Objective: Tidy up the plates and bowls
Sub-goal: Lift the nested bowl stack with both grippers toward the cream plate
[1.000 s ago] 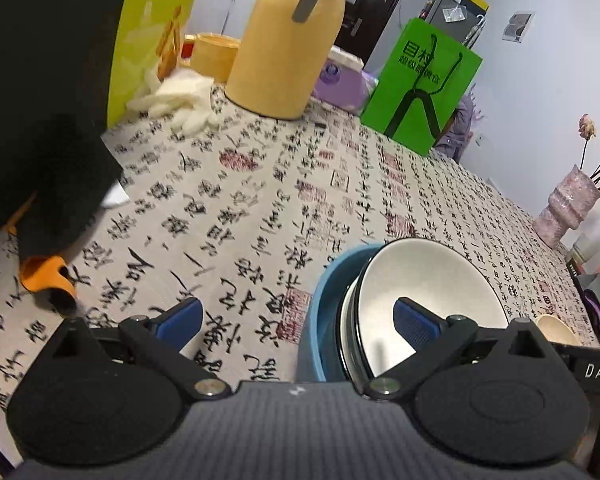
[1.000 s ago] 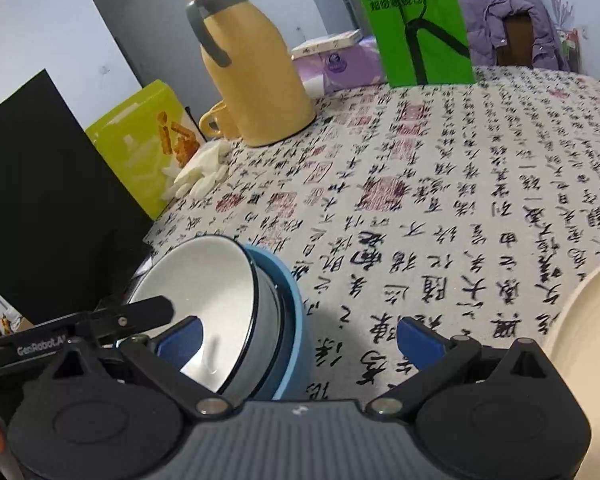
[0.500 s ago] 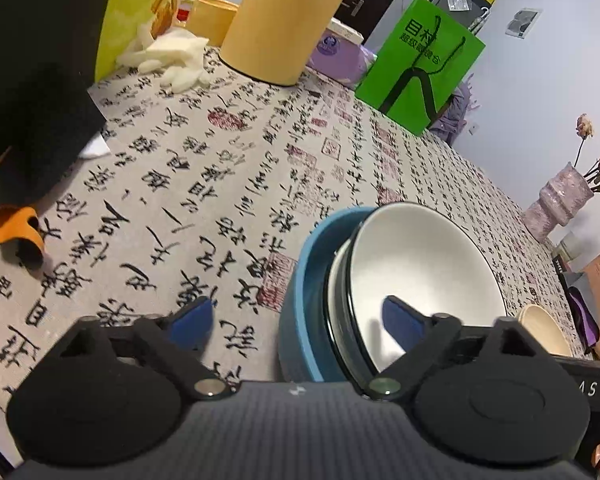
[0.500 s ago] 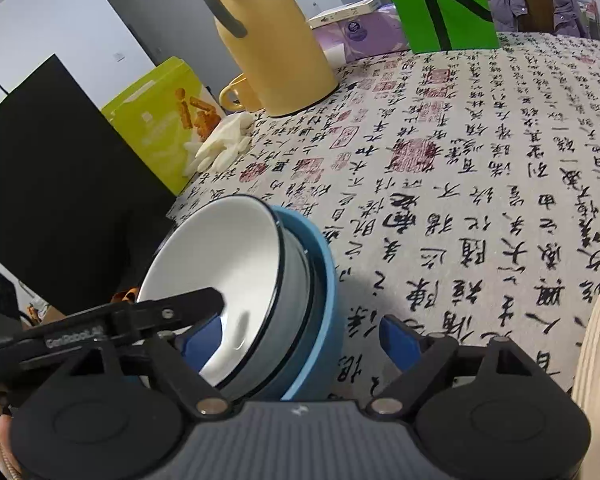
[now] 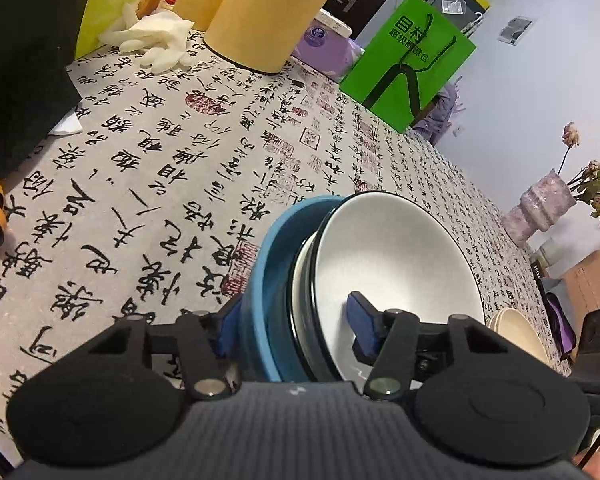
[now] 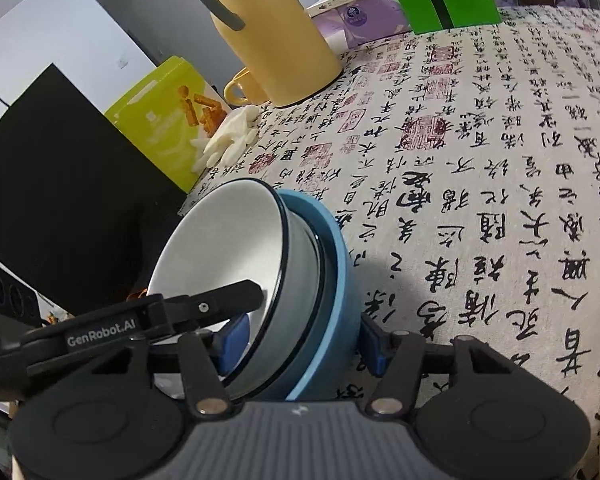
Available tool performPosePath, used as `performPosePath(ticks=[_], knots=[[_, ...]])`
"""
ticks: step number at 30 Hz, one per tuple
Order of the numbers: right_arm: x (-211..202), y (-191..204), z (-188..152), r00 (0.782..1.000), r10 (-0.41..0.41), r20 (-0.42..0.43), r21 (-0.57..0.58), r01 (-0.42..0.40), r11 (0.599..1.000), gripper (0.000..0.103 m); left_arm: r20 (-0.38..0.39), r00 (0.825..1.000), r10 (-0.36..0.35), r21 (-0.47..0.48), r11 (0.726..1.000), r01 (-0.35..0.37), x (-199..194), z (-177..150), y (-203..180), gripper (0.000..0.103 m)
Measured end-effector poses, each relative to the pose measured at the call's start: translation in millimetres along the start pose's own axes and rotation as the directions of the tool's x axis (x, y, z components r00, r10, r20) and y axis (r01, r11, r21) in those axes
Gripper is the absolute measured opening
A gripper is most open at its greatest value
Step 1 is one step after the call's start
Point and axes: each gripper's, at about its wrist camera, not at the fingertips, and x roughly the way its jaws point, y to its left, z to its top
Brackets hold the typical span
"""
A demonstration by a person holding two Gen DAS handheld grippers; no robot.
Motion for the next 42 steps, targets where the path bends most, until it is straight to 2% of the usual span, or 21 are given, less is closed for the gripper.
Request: performPosePath(ticks=[12, 42], knots=[[-5.1, -13.1, -6.9, 0.998, 0.050, 0.026, 0.059, -0.052, 0.997, 0.055, 0.030, 1.000, -0.003, -0.002, 1.000, 0.003, 0.8, -3.6, -1.6, 0.057], [-23.9, -14.1, -13.2, 0.997, 0.046, 0.060, 0.074, -0.050, 0.996, 0.050, 0.070, 0.997, 0.019, 0.032, 0.999, -0.022, -5.1, -6.6, -18.2, 0.060]])
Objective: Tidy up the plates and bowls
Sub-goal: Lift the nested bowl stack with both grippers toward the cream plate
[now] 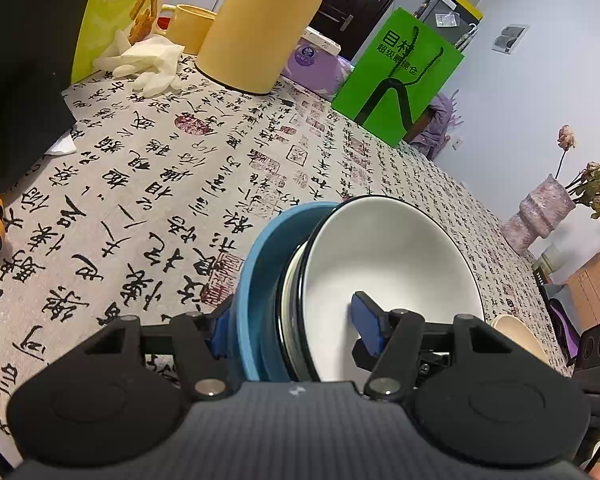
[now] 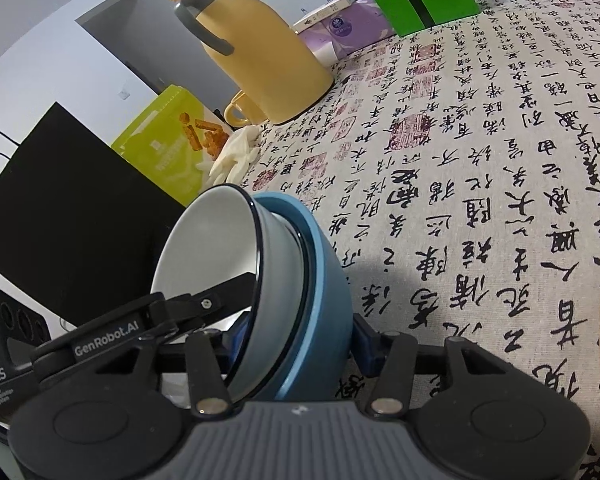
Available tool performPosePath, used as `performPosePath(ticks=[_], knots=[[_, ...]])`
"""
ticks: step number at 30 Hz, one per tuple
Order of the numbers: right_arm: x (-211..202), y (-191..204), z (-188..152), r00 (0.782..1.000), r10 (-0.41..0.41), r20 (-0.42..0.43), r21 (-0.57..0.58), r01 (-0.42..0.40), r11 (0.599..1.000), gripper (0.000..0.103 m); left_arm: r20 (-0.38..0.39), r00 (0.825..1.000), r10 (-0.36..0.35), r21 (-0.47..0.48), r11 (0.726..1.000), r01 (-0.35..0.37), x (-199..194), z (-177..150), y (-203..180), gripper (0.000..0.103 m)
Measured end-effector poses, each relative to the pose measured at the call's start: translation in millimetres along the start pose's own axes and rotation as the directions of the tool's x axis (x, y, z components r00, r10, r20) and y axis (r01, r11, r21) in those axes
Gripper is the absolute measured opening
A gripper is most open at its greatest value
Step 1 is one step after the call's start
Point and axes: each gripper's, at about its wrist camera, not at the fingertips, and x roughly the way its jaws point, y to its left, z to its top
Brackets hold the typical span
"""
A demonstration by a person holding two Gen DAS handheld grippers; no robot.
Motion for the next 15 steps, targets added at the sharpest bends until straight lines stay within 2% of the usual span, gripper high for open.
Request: performPosePath(ticks=[15], knots=[[-18.9, -3.8, -0.2, 1.000, 0.006, 0.028, -0.008, -0.006, 1.000, 0.050, 0.019, 1.000, -0.010, 0.024, 1.000, 0.010, -7.1, -1.8, -18.0, 0.060]])
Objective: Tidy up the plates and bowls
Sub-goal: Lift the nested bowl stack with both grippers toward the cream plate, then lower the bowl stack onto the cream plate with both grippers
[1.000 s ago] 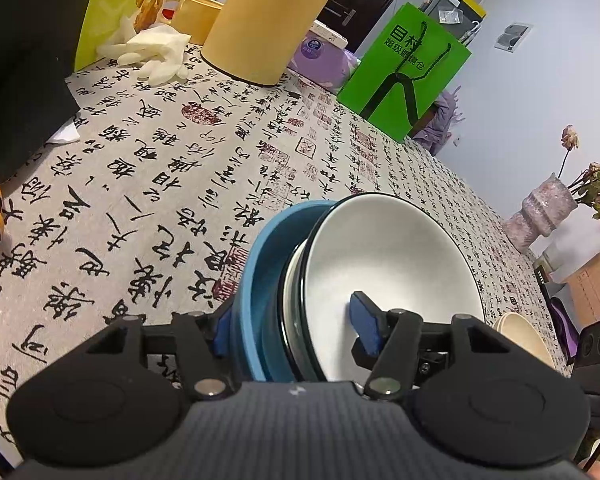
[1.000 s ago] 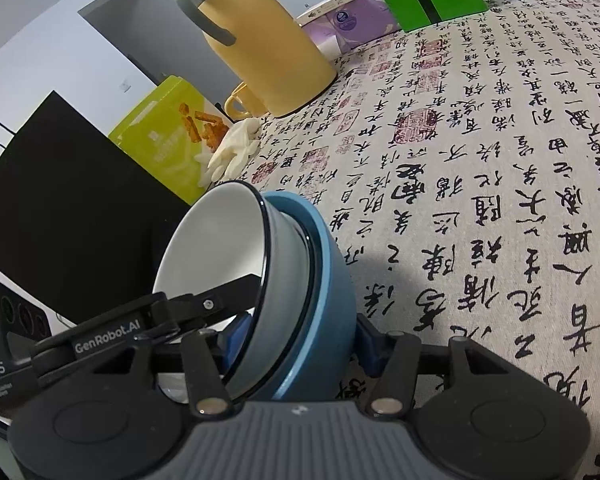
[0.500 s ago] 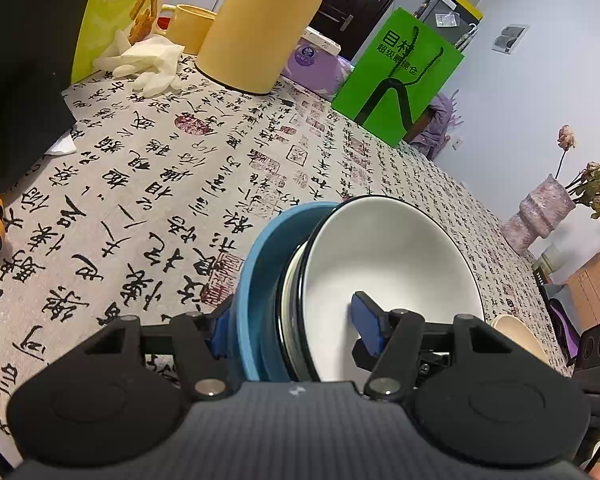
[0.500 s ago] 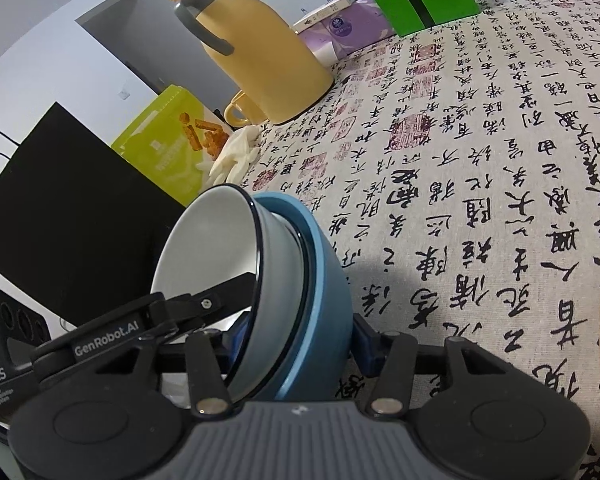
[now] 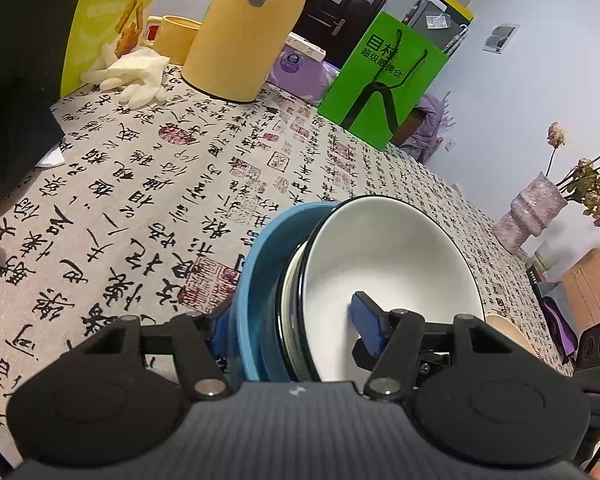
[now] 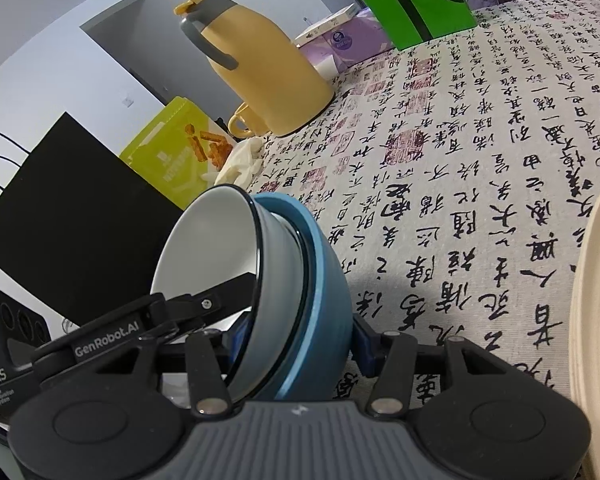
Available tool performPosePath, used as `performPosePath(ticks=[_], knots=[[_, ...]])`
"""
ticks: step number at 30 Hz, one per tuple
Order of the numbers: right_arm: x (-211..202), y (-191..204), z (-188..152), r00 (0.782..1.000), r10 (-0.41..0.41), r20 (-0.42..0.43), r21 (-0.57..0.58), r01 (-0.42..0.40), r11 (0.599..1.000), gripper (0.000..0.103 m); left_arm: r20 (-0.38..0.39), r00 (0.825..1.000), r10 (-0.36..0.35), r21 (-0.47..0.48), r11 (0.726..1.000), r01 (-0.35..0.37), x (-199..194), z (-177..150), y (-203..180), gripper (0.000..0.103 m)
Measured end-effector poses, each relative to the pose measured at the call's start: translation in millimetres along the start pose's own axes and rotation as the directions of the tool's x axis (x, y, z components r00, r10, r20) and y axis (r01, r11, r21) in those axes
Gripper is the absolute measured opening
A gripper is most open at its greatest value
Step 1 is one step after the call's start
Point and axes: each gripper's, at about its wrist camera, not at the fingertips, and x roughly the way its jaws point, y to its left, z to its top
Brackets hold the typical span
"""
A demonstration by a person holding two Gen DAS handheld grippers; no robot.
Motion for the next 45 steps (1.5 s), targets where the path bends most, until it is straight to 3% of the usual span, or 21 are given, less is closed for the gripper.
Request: performPosePath(ticks=[45], knots=[[-70.3, -26.1, -0.5, 0.994, 0.006, 0.106, 0.026, -0.009, 1.000, 0.048, 0.016, 0.999, -0.041, 0.075, 0.996, 0.039, -6.6, -12.2, -69.4, 0.061]])
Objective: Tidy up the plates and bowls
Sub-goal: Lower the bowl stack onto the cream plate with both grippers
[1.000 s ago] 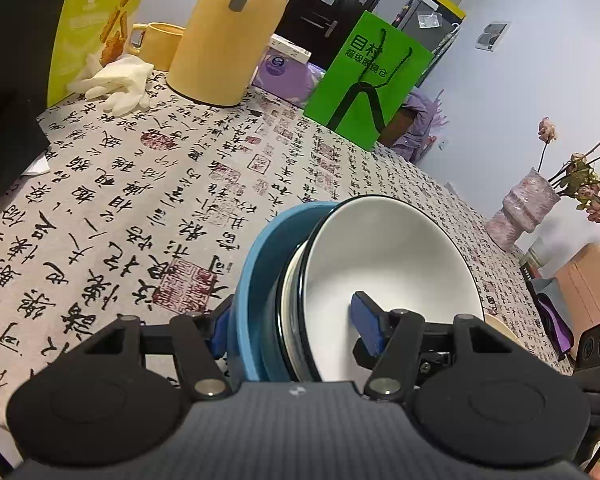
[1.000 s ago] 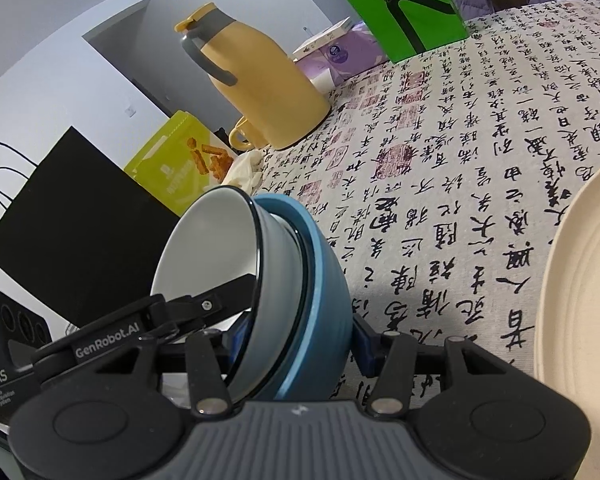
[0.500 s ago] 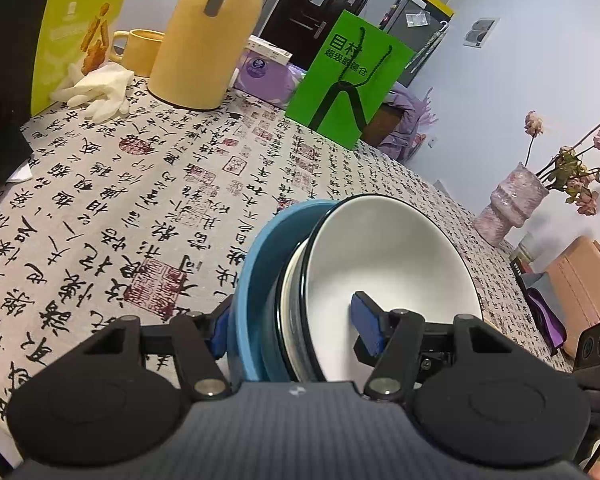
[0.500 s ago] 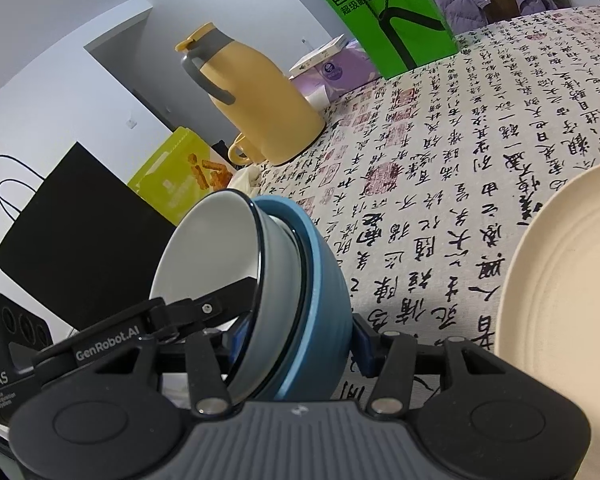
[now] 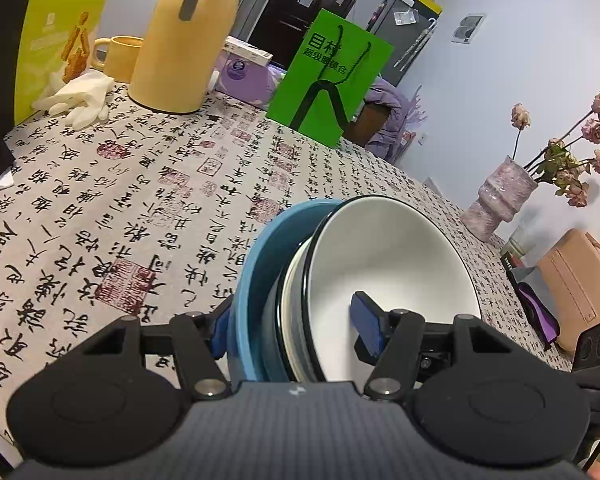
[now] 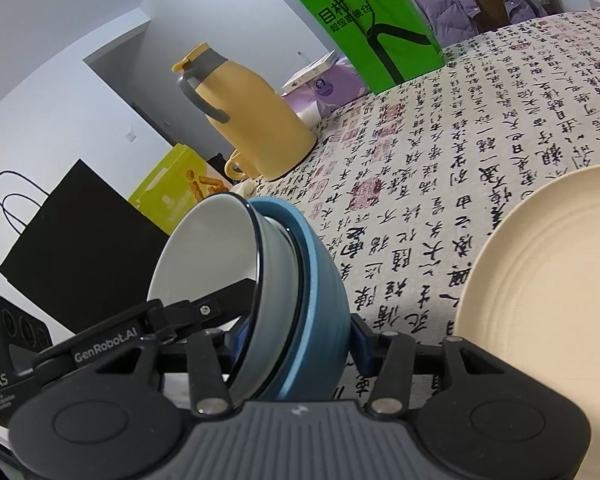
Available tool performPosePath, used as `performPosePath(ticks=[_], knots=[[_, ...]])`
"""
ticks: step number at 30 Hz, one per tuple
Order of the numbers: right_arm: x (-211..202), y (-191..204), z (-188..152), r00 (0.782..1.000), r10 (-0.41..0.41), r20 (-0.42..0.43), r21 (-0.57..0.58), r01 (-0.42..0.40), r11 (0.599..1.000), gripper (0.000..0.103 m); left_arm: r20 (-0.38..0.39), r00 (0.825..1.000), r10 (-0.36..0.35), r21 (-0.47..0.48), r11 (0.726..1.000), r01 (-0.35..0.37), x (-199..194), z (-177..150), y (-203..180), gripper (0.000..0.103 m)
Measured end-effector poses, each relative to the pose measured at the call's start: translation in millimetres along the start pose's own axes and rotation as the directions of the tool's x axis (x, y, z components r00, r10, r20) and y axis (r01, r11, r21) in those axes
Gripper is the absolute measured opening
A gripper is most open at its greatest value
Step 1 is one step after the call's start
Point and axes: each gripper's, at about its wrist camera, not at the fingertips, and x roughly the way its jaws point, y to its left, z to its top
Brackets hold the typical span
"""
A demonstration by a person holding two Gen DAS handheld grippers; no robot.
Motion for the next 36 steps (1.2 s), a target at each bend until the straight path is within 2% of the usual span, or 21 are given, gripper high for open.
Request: performPosePath(ticks=[36], knots=[[-58.0, -45.4, 7.2, 0.996, 0.000, 0.088, 0.044, -0.004, 0.999, 0.048, -0.016, 1.000, -0.027, 0.082, 0.996, 0.028, 17.6, -12.0, -74.0, 0.061]])
